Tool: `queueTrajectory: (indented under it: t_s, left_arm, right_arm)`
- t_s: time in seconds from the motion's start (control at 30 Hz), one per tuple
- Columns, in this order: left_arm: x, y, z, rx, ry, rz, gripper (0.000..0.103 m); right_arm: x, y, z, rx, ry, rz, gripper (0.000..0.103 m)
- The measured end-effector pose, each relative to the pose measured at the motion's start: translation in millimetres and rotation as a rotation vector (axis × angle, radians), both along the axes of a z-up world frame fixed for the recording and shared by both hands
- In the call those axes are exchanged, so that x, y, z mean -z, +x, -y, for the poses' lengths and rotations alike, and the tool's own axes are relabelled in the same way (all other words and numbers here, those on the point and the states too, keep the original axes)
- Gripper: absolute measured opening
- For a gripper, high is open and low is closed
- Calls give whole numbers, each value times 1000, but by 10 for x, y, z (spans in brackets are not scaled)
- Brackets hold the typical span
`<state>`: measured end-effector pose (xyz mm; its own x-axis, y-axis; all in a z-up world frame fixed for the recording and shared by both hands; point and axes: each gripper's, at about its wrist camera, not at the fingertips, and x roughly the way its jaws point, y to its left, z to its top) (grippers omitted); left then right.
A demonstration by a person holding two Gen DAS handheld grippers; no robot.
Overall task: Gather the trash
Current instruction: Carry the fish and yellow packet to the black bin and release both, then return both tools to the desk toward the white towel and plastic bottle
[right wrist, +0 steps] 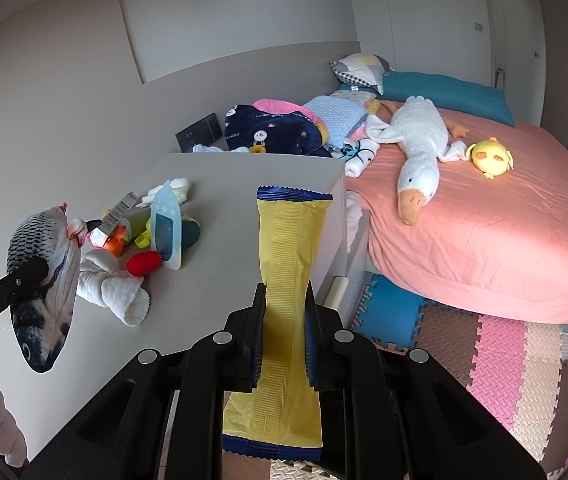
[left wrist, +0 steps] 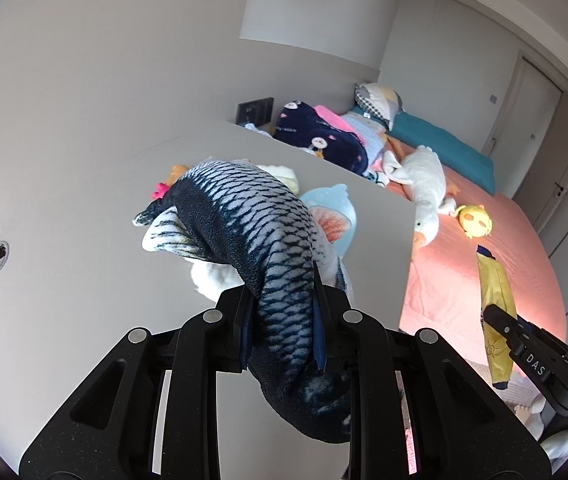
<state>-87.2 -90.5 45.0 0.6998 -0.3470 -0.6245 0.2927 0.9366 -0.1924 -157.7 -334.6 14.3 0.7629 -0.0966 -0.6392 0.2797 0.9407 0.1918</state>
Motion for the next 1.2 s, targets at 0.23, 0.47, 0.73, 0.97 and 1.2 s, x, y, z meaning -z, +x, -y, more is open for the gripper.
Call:
queueTrajectory:
  t_s: [0.23, 0.47, 0.73, 0.97, 1.2]
  left_arm:
    - [89, -174, 660, 137, 21, -12, 22]
    - [299, -319, 1231, 251, 72, -39, 22]
    - [597, -447, 1737, 366, 148, -77, 28]
    - [512, -658, 1804, 356, 172, 84, 91]
    - [455, -586, 1749, 340, 151, 66, 92]
  right_arm:
    - [49, -275, 396, 75, 7, -7, 18]
    - [175, -476, 808, 154, 22, -31, 18]
    - [373, -561, 1177, 219, 45, -74, 18]
    - [326, -691, 1357, 357, -12, -36, 65]
    - [291, -711, 1425, 363, -1, -20, 65]
